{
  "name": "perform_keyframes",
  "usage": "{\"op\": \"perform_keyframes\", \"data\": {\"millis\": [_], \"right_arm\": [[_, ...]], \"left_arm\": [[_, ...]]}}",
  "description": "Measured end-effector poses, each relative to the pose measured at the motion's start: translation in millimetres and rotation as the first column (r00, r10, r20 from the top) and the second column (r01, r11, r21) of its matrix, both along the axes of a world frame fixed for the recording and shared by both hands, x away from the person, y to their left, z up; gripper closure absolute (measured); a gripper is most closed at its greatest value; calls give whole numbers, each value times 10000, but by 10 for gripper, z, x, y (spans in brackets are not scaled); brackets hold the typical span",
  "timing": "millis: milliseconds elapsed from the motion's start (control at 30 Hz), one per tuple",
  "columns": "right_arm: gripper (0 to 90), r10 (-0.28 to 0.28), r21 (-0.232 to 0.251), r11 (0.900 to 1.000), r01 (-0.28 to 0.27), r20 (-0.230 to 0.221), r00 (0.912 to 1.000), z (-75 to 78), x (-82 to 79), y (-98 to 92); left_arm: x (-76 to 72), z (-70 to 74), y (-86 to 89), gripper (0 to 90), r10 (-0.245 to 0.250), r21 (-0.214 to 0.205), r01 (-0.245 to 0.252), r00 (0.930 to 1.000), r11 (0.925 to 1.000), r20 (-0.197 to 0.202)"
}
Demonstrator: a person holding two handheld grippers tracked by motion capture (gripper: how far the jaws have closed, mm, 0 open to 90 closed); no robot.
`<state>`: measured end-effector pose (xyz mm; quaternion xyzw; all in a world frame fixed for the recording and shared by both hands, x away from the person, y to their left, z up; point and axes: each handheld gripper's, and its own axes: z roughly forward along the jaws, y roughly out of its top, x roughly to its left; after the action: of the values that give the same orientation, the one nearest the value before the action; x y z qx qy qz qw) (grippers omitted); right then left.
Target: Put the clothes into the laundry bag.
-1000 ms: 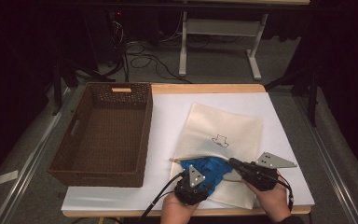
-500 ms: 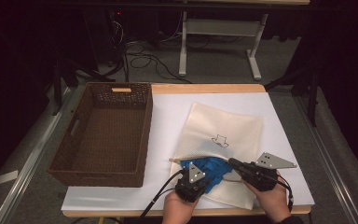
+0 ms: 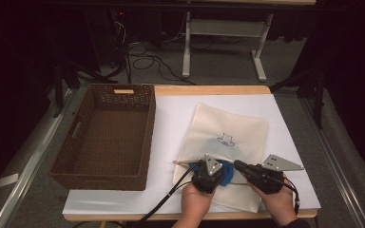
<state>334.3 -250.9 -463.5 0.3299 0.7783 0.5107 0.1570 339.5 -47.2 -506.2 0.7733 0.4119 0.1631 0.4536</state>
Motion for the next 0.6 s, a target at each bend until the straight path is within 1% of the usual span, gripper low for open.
{"op": "perform_keyframes", "data": {"millis": [33,100,133,167,200,300,367,400,433,500,567,600], "right_arm": [[887,-1,6,10000,1,2,10000,0,1,-1],[887,-8,21,10000,8,-18,10000,1,2,1],[887,6,8,10000,-6,-7,10000,0,6,1],[887,15,6,10000,-15,-13,10000,-1,7,1],[887,22,16,10000,-22,-24,10000,-1,8,1],[887,25,26,10000,-25,-59,10000,-2,5,-3],[887,33,8,10000,-33,-10,10000,0,9,-6],[887,21,-5,10000,-21,-9,10000,3,6,-7],[887,9,-5,10000,-9,-8,10000,6,3,-9],[887,9,-13,10000,-9,46,10000,8,0,-17],[887,-9,-24,10000,9,43,10000,10,-5,-22],[887,-11,-23,10000,11,51,10000,11,-6,-22]], "left_arm": [[14,4,-37,804,37,-23,-37,10000,10000,6],[35,11,-95,793,-49,-110,49,10000,9999,1],[46,17,-127,790,-295,-224,294,9996,9993,-46],[46,24,-136,773,-426,-247,425,9991,9988,-52],[36,37,-128,756,-546,-256,548,9985,9982,74],[6,47,-53,653,-684,-326,687,9976,9971,96],[-41,66,22,580,-870,-447,873,9962,9952,90],[-62,76,52,571,-960,-430,963,9953,9944,97],[-84,84,75,560,-943,-484,948,9955,9943,116],[-151,118,175,528,-954,-496,965,9951,9941,245],[-200,141,262,486,-818,-490,836,9960,9953,362],[-232,149,325,472,-663,-490,686,9967,9964,475]]}}
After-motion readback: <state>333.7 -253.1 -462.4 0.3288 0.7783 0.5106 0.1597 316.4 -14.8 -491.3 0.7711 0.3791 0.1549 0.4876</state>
